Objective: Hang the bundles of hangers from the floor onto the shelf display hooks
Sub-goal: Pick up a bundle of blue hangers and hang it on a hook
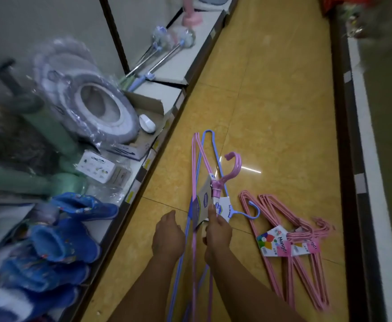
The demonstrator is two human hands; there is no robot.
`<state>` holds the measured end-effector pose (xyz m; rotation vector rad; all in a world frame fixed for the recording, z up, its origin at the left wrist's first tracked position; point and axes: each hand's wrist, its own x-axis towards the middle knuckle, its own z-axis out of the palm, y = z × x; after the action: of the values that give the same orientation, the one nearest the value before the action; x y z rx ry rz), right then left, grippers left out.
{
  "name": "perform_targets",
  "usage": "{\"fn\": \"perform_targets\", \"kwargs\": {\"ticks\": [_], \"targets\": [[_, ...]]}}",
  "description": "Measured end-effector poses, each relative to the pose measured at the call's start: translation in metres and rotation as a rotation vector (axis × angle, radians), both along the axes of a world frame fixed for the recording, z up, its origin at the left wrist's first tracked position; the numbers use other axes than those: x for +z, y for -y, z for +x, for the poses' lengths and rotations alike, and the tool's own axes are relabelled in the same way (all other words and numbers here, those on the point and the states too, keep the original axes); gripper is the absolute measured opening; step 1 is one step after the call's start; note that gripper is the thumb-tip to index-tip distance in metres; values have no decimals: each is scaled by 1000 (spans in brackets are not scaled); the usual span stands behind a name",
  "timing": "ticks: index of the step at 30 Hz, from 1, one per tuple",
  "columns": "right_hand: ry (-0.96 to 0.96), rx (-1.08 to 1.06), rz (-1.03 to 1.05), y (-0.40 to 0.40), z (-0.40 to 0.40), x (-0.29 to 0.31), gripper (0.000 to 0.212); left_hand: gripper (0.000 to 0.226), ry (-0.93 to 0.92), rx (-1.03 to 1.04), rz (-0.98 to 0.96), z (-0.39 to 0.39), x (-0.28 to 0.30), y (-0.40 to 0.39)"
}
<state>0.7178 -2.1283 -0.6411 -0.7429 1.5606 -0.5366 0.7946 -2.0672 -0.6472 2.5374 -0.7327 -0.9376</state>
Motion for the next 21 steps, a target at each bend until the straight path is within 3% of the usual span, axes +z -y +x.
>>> {"fn": "perform_targets", "kwargs": {"ticks": [11,21], "targets": [[-121,195,-243,3,-36,224,46,58,-2,-39,-103,-5,216,8],[-501,621,-463,6,-68,396,45,78,160,-53,-219,-1,402,6]]}}
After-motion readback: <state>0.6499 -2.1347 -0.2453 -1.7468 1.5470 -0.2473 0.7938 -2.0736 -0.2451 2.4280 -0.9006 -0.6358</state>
